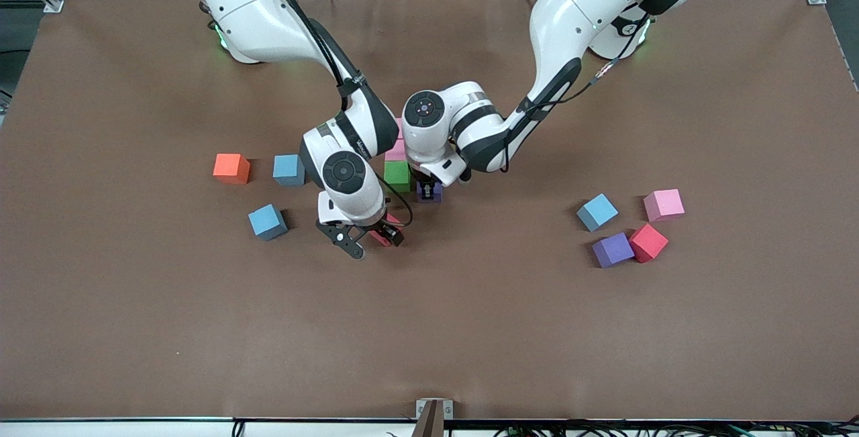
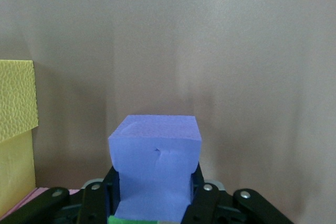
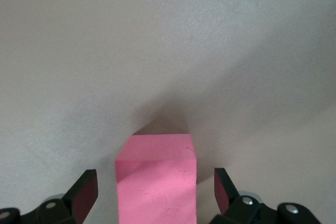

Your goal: Arrange 11 blocks into digit 3

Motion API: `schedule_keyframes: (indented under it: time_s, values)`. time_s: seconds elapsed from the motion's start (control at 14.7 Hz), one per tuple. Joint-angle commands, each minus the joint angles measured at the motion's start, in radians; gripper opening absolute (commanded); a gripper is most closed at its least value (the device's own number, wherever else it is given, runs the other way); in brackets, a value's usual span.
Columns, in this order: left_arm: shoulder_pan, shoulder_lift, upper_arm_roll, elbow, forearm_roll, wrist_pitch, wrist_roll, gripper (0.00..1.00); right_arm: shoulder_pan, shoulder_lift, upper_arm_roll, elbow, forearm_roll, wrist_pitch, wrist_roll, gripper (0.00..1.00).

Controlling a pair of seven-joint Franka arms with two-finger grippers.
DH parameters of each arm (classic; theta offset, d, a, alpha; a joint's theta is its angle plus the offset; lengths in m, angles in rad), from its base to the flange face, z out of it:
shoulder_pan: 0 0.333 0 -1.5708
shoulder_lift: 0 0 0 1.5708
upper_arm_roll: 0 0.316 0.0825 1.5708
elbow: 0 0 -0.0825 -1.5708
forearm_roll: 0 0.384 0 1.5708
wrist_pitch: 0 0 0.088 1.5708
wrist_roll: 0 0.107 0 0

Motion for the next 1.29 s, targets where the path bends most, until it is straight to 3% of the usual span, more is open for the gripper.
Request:
schedule_keyframes:
  time_s: [0.0, 0.14, 0.34, 0.54, 0.61, 1.02, 1.22]
  values:
    - [0.011, -0.026, 0.006, -0.057, 0.022, 0.05, -0.005, 0.52, 0.002, 0.016, 0.005, 0.009, 0.022, 0.003, 0.005, 0.91]
    - [0.033, -0.04, 0.005, -0.08, 0.022, 0.061, -0.002, 0.52, 0.004, 0.016, 0.005, 0.008, 0.024, 0.002, 0.007, 0.83]
    - [0.054, -0.061, -0.001, -0.112, 0.022, 0.067, -0.002, 0.52, 0.005, 0.016, 0.007, 0.003, 0.022, 0.003, 0.004, 0.61]
    - [0.067, -0.078, -0.003, -0.135, 0.022, 0.085, -0.001, 0.52, -0.007, 0.005, 0.005, 0.002, 0.021, -0.009, -0.016, 0.14]
    - [0.07, -0.081, -0.004, -0.134, 0.022, 0.087, -0.002, 0.52, -0.015, -0.004, 0.004, -0.007, 0.021, -0.017, -0.066, 0.02]
    - [0.059, -0.086, -0.004, -0.138, 0.022, 0.089, -0.002, 0.52, -0.134, -0.197, 0.005, -0.095, 0.021, -0.184, -0.314, 0.0]
    - [0.029, -0.081, -0.004, -0.129, 0.012, 0.089, -0.004, 0.52, -0.174, -0.275, 0.005, -0.161, 0.021, -0.195, -0.377, 0.0]
